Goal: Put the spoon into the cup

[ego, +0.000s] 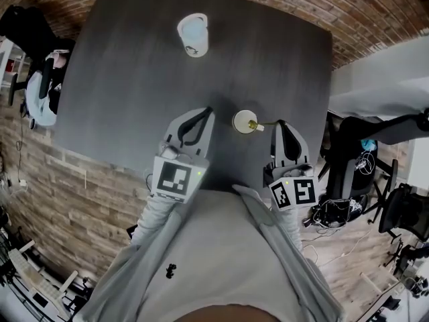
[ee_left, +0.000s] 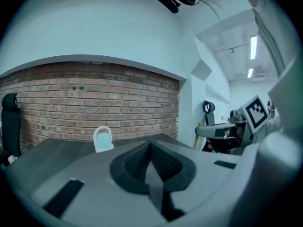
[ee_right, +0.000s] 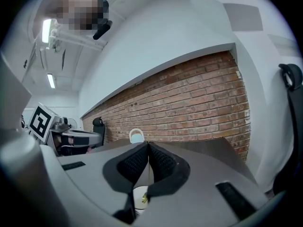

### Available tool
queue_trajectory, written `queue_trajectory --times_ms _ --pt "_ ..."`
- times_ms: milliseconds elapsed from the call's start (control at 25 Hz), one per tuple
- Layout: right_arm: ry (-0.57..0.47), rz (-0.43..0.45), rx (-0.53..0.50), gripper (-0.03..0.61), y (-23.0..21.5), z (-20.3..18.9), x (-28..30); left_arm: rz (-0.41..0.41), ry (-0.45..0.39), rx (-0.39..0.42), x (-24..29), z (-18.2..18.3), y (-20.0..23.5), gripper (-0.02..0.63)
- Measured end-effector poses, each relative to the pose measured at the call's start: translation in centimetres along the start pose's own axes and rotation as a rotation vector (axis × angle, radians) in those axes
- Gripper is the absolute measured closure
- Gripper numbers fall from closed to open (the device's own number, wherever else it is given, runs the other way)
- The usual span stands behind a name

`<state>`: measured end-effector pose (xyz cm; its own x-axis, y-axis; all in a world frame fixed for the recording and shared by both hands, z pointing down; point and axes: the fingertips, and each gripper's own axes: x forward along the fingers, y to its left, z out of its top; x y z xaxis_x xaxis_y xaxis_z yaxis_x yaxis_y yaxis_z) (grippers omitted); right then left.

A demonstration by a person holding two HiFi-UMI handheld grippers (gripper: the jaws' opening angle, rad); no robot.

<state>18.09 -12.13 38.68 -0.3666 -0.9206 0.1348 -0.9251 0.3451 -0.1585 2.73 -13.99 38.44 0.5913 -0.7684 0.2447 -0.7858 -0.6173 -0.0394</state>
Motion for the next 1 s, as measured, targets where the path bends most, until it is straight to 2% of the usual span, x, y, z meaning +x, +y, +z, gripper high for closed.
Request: queue_trajectory --times_ms 360,720,1000 --pt "0.058 0.051 0.030 0.558 0.7 -3.4 2.1 -0.008 0.049 -0.011 -0.4 -2.5 -0.6 0.594" --pt "0.121 0.059 0.094 0.558 0.1 -6.7 3.8 -0.013 0.091 -0.035 0.2 -4.8 -1.1 0.594" --pt "0.143 0.045 0.138 0.558 -1.0 -8.5 3.9 -0.026 0.092 -0.057 0.8 -5.6 -2.1 0.594"
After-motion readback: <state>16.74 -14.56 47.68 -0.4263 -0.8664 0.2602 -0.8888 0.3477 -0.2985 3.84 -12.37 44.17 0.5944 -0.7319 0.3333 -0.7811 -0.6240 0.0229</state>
